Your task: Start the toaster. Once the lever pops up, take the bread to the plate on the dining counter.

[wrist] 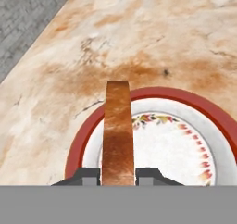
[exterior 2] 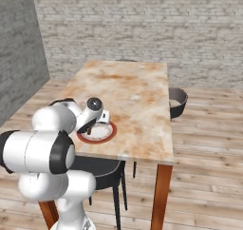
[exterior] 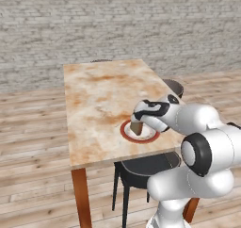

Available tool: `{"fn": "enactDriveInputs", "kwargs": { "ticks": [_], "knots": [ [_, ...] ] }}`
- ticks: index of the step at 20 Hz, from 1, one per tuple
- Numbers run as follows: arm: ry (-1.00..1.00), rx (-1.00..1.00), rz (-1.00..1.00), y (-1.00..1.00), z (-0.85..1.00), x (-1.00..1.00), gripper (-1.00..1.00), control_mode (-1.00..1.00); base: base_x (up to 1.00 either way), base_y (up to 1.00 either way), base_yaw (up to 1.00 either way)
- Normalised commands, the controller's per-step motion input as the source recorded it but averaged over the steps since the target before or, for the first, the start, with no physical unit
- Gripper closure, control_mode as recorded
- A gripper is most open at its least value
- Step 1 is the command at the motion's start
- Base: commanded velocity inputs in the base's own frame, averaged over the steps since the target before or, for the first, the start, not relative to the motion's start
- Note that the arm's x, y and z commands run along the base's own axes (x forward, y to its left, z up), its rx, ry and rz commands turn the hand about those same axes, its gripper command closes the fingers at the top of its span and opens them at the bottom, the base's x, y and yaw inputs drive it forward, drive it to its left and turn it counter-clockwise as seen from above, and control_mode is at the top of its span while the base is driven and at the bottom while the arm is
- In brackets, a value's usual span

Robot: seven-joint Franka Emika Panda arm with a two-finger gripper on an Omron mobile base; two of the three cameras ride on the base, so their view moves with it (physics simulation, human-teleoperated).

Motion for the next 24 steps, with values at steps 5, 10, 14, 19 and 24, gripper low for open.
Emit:
{"fn": "enactDriveInputs", "kwargs": {
  "ticks": [5, 10, 14, 19, 24],
  "knots": [
    [0.0, 0.02, 0.0, 0.0, -0.04, -0.16, 1.0, -1.0, 0.0, 0.0, 0.0],
    [0.0, 0.02, 0.0, 0.0, -0.06, 0.0, 1.0, -1.0, 0.0, 0.0, 0.0],
    [0.02, 0.03, 0.0, 0.0, -0.01, 0.0, 1.0, -1.0, 0.0, 0.0, 0.0],
    [0.03, 0.06, 0.0, 0.0, -0.03, 0.0, 1.0, -1.0, 0.0, 0.0, 0.0],
    [0.01, 0.03, 0.0, -0.06, -0.04, 0.0, 1.0, -1.0, 0.0, 0.0, 0.0]
  ]
}}
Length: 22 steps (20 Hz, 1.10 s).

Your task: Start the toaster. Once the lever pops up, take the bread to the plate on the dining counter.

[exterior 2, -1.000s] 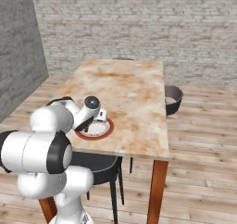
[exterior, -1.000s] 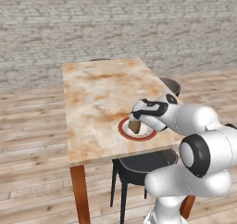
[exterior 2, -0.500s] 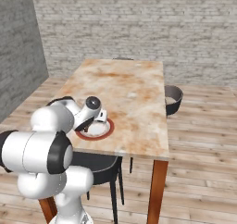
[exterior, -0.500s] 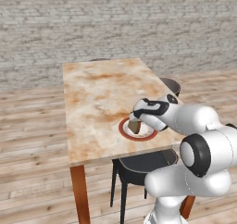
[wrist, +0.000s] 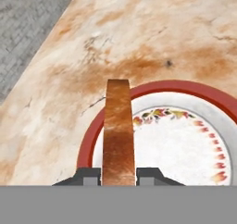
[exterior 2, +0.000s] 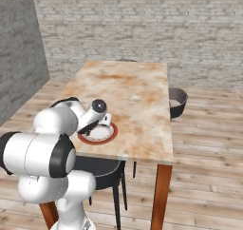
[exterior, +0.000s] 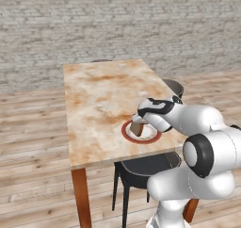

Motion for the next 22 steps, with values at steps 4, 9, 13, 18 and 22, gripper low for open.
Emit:
{"fn": "enactDriveInputs", "kwargs": {
  "ticks": [4, 9, 13, 18, 22],
  "knots": [
    [0.0, 0.0, 0.0, -0.18, -0.16, 0.0, 1.0, -1.0, 0.0, 0.0, 0.0],
    [0.0, 0.0, 0.0, -0.1, -0.19, 0.0, 1.0, -1.0, 0.0, 0.0, 0.0],
    [0.0, 0.0, 0.0, -0.02, -0.11, 0.0, 1.0, -1.0, 0.0, 0.0, 0.0],
    [0.02, 0.0, 0.0, 0.0, -0.11, -0.03, 1.0, -1.0, 0.0, 0.0, 0.0],
    [0.04, 0.0, 0.0, 0.0, -0.08, -0.1, 1.0, -1.0, 0.0, 0.0, 0.0]
  ]
}}
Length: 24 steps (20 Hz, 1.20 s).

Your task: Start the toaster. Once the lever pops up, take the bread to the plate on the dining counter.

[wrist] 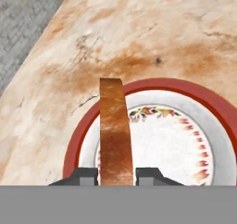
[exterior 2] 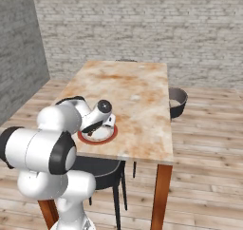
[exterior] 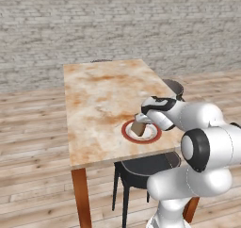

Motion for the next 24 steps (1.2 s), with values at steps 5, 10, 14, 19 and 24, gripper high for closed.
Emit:
{"fn": "enactDriveInputs", "kwargs": {
  "ticks": [5, 10, 14, 19, 24],
  "knots": [
    [0.03, 0.0, 0.0, 0.0, -0.03, -0.04, 1.0, -1.0, 0.0, 0.0, 0.0],
    [0.02, 0.0, 0.0, 0.0, 0.0, 0.0, -1.0, -1.0, 0.0, 0.0, 0.0],
    [0.0, 0.0, 0.0, 0.0, 0.0, 0.0, -1.0, -1.0, 0.0, 0.0, 0.0],
    [0.0, 0.0, 0.0, 0.0, 0.0, 0.0, -1.0, -1.0, 0.0, 0.0, 0.0],
    [-0.01, 0.0, 0.0, 0.0, 0.0, 0.0, -1.0, -1.0, 0.0, 0.0, 0.0]
  ]
}}
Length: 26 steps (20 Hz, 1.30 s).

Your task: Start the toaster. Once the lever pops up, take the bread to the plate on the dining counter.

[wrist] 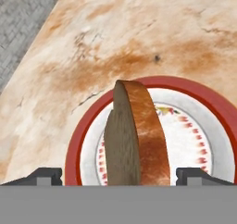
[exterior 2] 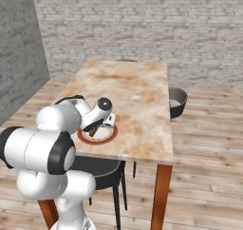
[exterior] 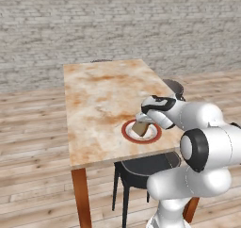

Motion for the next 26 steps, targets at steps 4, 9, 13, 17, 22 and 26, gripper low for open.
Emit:
{"fn": "enactDriveInputs", "kwargs": {
  "ticks": [4, 9, 13, 17, 22, 26],
  "knots": [
    [-0.05, 0.0, 0.0, 0.0, 0.0, 0.0, -1.0, -1.0, 0.0, 0.0, 0.0],
    [-0.06, -0.02, 0.0, 0.0, 0.0, 0.0, -1.0, -1.0, 0.0, 0.0, 0.0],
    [-0.07, -0.08, 0.0, 0.0, -0.01, 0.0, -1.0, -1.0, 0.0, 0.0, 0.0],
    [-0.02, -0.08, 0.0, 0.0, 0.0, 0.0, -1.0, -1.0, 0.0, 0.0, 0.0],
    [0.0, -0.07, -0.01, 0.0, 0.0, 0.0, -1.0, -1.0, 0.0, 0.0, 0.0],
    [0.0, -0.06, -0.02, 0.0, 0.07, 0.0, -1.0, -1.0, 0.0, 0.0, 0.0]
  ]
}}
